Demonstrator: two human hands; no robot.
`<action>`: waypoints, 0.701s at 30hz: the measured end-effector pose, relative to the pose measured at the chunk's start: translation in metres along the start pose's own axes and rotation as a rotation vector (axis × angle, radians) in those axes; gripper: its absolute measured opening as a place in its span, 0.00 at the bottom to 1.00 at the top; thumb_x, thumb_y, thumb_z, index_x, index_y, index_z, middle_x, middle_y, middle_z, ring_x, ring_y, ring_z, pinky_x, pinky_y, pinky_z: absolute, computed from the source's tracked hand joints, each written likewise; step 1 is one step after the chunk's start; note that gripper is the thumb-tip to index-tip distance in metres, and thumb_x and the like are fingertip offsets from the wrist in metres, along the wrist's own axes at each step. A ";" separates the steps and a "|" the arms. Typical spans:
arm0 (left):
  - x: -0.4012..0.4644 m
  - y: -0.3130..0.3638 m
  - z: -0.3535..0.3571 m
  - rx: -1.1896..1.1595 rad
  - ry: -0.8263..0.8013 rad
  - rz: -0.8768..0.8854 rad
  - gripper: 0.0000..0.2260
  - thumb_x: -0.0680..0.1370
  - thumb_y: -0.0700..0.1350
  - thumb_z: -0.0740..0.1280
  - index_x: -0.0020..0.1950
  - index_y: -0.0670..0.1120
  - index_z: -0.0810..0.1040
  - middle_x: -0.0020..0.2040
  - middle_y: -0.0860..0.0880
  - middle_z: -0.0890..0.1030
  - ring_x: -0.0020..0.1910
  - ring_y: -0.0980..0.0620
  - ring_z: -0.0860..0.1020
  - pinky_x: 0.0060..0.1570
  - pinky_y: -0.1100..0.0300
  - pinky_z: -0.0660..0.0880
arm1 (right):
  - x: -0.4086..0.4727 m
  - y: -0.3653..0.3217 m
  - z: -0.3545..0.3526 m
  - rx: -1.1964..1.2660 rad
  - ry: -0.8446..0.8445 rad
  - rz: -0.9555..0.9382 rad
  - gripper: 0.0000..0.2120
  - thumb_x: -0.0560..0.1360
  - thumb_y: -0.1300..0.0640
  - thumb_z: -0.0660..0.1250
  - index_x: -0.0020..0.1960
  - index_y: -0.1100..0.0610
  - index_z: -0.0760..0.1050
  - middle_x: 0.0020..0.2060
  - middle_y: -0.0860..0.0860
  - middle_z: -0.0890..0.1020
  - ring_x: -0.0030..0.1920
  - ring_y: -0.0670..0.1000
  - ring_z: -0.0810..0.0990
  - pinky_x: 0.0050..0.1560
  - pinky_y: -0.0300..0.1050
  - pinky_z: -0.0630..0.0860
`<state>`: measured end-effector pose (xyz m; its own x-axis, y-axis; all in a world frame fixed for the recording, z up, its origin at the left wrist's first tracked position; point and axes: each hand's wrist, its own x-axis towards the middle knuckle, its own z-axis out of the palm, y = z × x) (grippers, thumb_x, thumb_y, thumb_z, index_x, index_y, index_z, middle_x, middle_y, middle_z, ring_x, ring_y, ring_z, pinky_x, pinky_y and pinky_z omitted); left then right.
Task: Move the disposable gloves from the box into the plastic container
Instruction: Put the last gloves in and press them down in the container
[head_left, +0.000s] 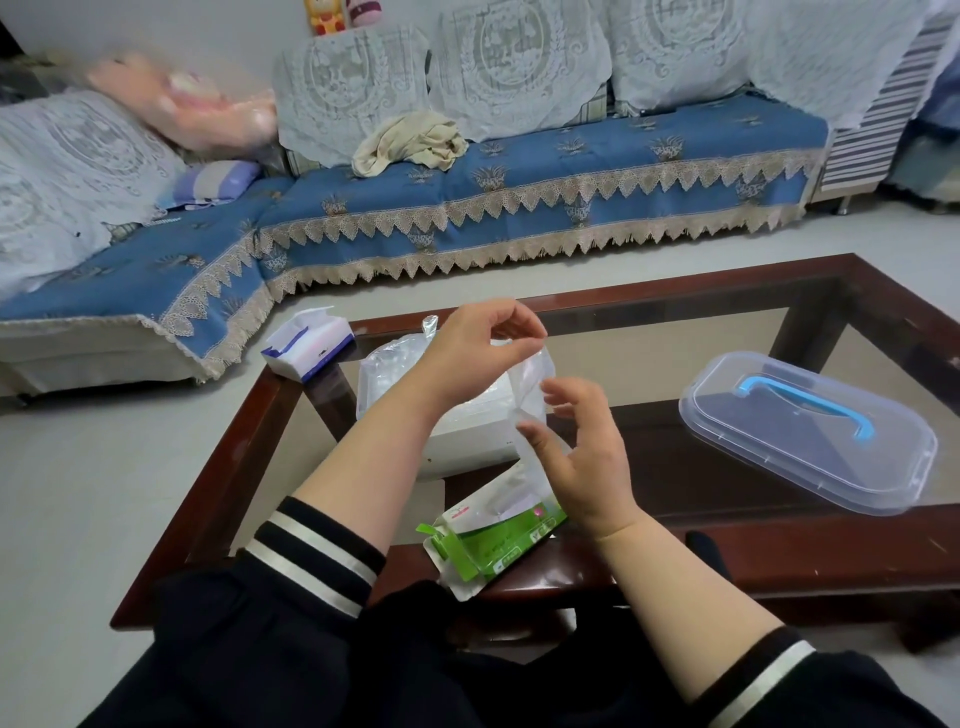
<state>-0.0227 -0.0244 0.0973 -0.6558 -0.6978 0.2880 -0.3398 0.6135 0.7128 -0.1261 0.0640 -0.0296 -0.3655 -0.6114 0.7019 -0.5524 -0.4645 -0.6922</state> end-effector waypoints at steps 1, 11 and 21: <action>0.002 0.002 -0.002 -0.032 0.002 0.011 0.06 0.76 0.36 0.68 0.48 0.47 0.78 0.43 0.51 0.80 0.43 0.54 0.80 0.50 0.63 0.77 | 0.000 -0.002 0.000 0.040 0.023 0.071 0.23 0.77 0.39 0.61 0.64 0.52 0.68 0.57 0.43 0.73 0.55 0.44 0.76 0.55 0.41 0.75; -0.005 0.016 -0.014 -0.103 -0.208 -0.010 0.13 0.78 0.27 0.57 0.47 0.42 0.77 0.45 0.44 0.76 0.30 0.63 0.73 0.30 0.69 0.70 | 0.013 -0.011 -0.008 0.339 -0.099 0.477 0.48 0.66 0.21 0.47 0.77 0.50 0.50 0.66 0.36 0.72 0.60 0.23 0.65 0.54 0.18 0.61; -0.009 0.016 -0.030 -0.095 -0.523 -0.070 0.16 0.79 0.30 0.58 0.43 0.47 0.79 0.36 0.57 0.78 0.32 0.59 0.70 0.33 0.67 0.68 | 0.023 -0.025 -0.012 0.505 -0.372 0.568 0.19 0.65 0.35 0.69 0.53 0.40 0.77 0.56 0.46 0.75 0.54 0.40 0.75 0.55 0.37 0.70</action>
<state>-0.0019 -0.0191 0.1255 -0.8903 -0.4438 -0.1023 -0.3484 0.5189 0.7806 -0.1297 0.0689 0.0058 -0.1672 -0.9685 0.1847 0.0746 -0.1993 -0.9771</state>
